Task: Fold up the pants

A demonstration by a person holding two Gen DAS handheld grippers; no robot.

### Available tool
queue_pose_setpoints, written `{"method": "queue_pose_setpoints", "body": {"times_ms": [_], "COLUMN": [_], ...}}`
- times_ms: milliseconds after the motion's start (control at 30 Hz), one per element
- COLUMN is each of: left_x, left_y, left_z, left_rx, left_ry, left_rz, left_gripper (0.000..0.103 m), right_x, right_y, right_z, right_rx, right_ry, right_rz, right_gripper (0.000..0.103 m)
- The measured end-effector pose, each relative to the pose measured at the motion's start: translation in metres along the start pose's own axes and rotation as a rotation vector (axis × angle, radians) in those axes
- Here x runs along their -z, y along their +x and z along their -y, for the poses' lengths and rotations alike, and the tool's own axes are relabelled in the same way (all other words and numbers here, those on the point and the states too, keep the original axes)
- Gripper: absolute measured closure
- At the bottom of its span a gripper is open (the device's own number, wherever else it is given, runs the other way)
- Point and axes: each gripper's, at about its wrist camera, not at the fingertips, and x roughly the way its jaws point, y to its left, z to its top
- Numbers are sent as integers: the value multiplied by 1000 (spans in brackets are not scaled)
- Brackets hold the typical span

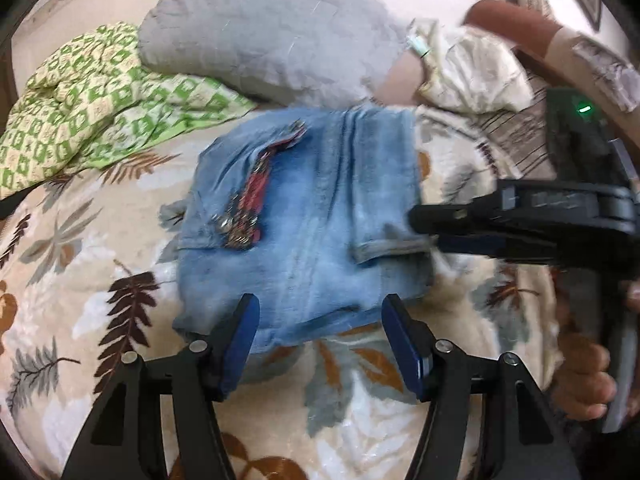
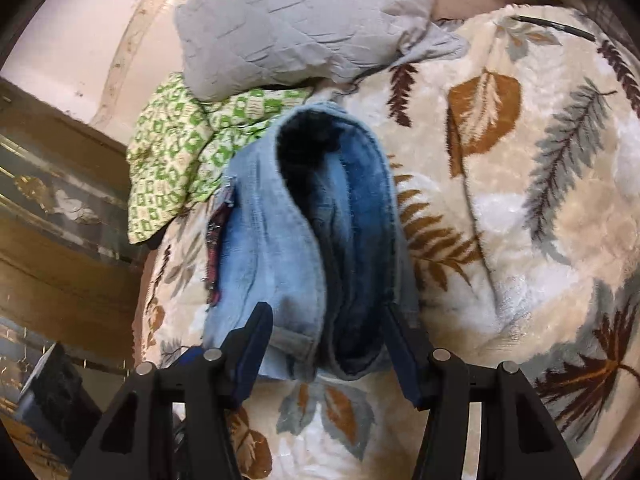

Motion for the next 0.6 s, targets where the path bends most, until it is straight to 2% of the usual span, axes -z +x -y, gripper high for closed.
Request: {"method": "queue_pose_setpoints", "body": {"times_ms": [67,167,300,367,433,467,533,600], "left_x": [2,6,3,-2,-9,-12,-14,-15], "left_y": [7,0,-13,-28,-28,-19,5,8], "left_z": [-5,-11,-20,-21,-19,-20,-21,-21], "left_rx": [-8,12,38,59,10,-3,-17,-11], "left_ry": [-23,-41,-88,-103,-80,-72,-78,-78], "left_rz": [-36,-24,-5,45,65,42,-44,-43], "left_gripper": [39,39,39,39,36,36,36,36], "right_x": [-1,-1,0,1,0,1,3,7], "right_y": [3,5,-1,-1,4,9,20,23], "right_z": [4,11,7,4,4,4,6,4], "right_rx": [-11,-26,-38,-47,-50,-33,6,53], "right_ry": [12,47,27,21,18,18,28,11], "right_rz": [-14,-25,-8,-10,-23,-36,-58,-65], "right_gripper": [43,44,45,49,56,63,70,77]}}
